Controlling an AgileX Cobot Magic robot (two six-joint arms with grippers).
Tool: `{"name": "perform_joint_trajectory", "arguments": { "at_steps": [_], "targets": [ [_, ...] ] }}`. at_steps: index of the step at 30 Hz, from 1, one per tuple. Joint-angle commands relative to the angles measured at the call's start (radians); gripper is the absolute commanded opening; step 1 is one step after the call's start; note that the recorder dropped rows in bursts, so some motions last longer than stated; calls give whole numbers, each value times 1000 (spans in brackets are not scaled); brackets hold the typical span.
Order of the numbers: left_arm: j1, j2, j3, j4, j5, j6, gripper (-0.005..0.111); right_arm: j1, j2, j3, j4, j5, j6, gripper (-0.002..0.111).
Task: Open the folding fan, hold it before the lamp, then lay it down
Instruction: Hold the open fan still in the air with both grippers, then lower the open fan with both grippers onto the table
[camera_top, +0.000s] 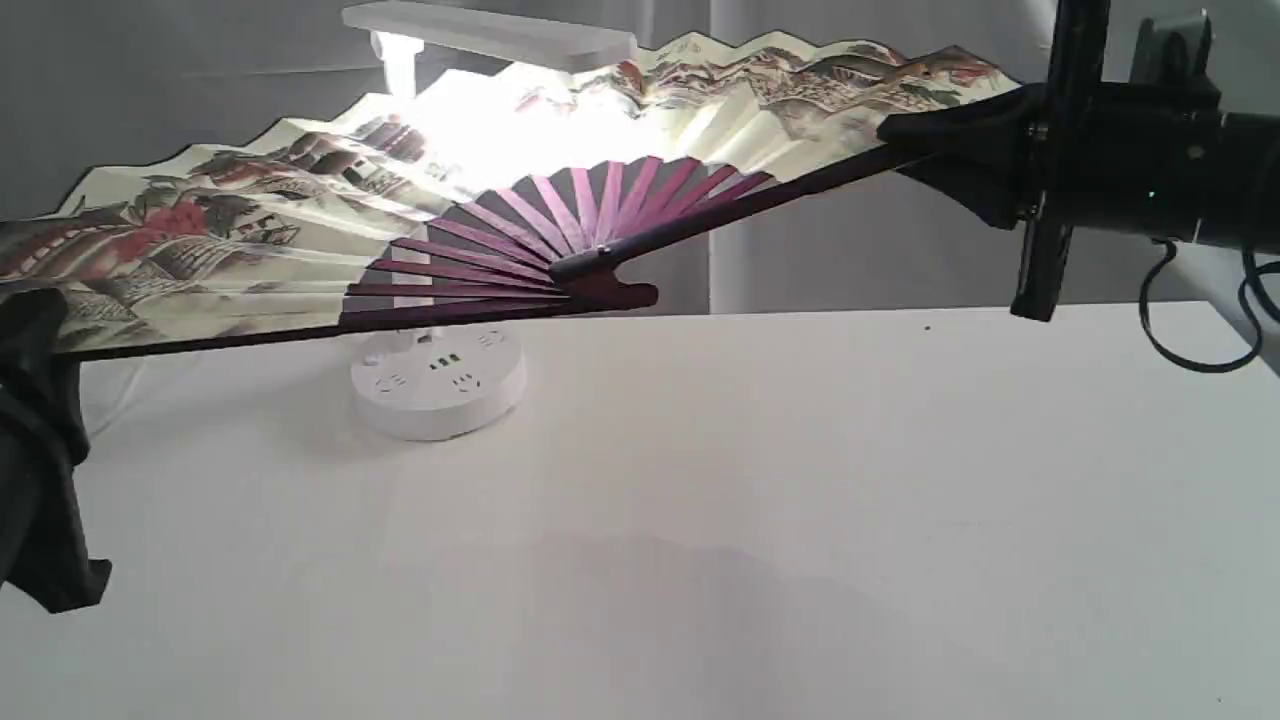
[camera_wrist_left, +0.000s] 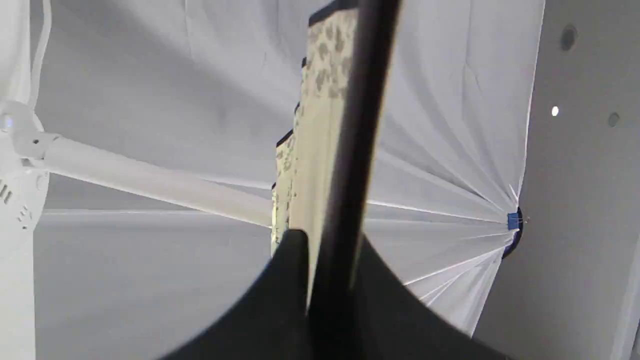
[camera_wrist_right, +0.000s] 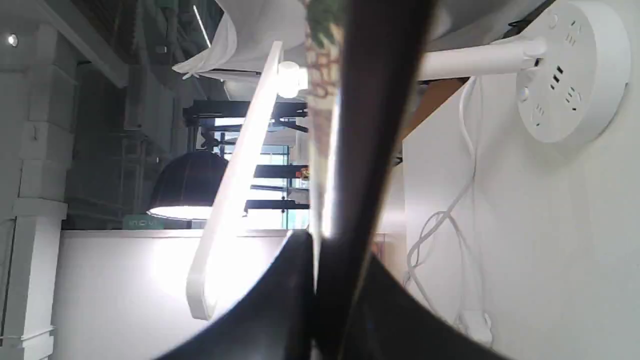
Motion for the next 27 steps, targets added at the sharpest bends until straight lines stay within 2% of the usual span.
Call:
{"name": "perform_joint_trajectory", "arguments": {
  "at_steps": [1, 25, 27],
  "targets": [
    [12, -22, 0, -44, -95, -63, 0, -16, -7, 0, -50, -30, -37, 0],
    [12, -22, 2, -45, -95, -62, 0, -18, -7, 0, -94, -54, -37, 0],
    [12, -22, 2, -45, -57, -62, 0, -18, -7, 0, -99, -59, -37, 0]
  ]
}}
